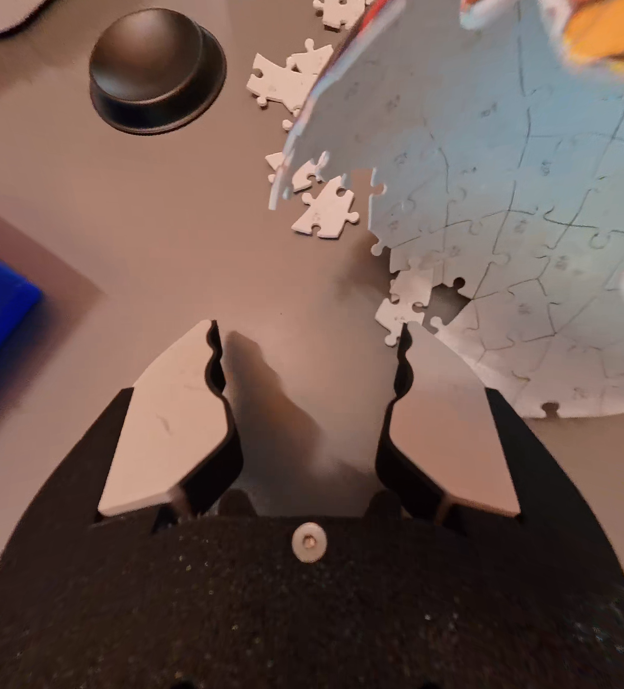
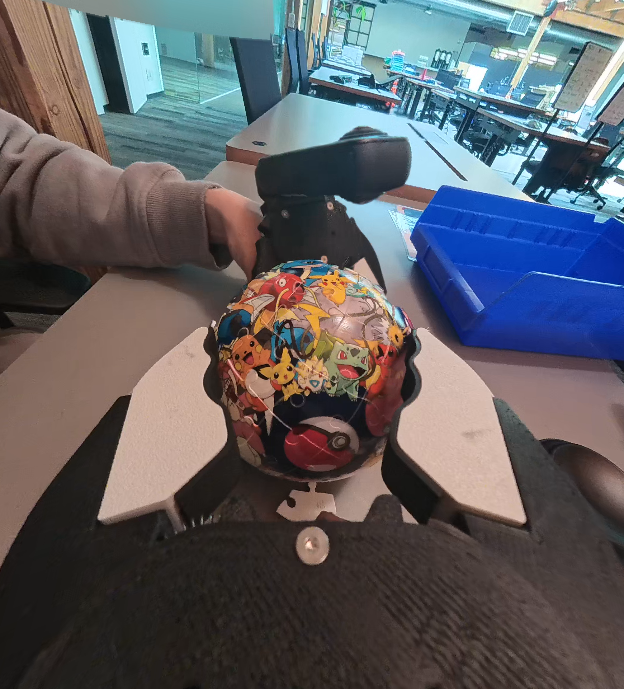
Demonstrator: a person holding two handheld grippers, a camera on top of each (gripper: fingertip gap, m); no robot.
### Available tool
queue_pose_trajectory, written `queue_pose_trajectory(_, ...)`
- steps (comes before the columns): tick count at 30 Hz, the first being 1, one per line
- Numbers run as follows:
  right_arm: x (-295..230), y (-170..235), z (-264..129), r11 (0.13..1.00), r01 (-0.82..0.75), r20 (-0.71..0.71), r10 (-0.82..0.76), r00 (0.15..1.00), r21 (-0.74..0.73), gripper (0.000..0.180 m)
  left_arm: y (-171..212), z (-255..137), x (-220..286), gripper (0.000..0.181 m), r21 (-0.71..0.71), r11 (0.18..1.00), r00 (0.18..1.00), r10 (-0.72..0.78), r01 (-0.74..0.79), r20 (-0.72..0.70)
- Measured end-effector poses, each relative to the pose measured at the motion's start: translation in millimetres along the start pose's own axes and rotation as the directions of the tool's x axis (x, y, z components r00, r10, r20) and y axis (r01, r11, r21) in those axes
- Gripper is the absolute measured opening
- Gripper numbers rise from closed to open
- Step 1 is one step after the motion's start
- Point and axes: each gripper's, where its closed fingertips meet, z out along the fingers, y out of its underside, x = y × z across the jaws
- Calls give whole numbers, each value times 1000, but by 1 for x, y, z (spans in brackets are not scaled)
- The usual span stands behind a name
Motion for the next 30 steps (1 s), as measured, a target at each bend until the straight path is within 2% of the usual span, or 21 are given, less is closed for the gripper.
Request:
queue_pose_trajectory(3, 0, 0, -1, 1000, 7, 1, -7, 1000, 1, 95, -2, -10, 1, 70, 51, 999, 1000, 9, -7, -30)
queue_pose_trajectory(6, 0, 2, -1, 1000, 18, -7, -18, 1000, -1, 95, -8, -21, 22, 53, 162, 984, 977, 108, -78, -185)
queue_pose_trajectory(10, 0, 2, -2, 1000, 22, -5, -22, 1000, -2, 95, -1, -21, 30, 50, 159, 946, 925, 311, -281, -217)
queue_pose_trajectory(16, -3, 0, 2, 999, 48, 2, -48, 999, -11, 95, 0, -14, 27, 35, 140, 958, 893, 285, -251, -348)
queue_pose_trajectory(21, -3, 0, 5, 998, 60, 2, -60, 998, -13, 94, 7, -8, 24, 15, 115, 932, 877, 363, -345, -315)
queue_pose_trajectory(30, -3, -3, 8, 997, 78, -5, -78, 997, -15, 93, 0, -7, 15, 7, 142, 930, 901, 364, -339, -236)
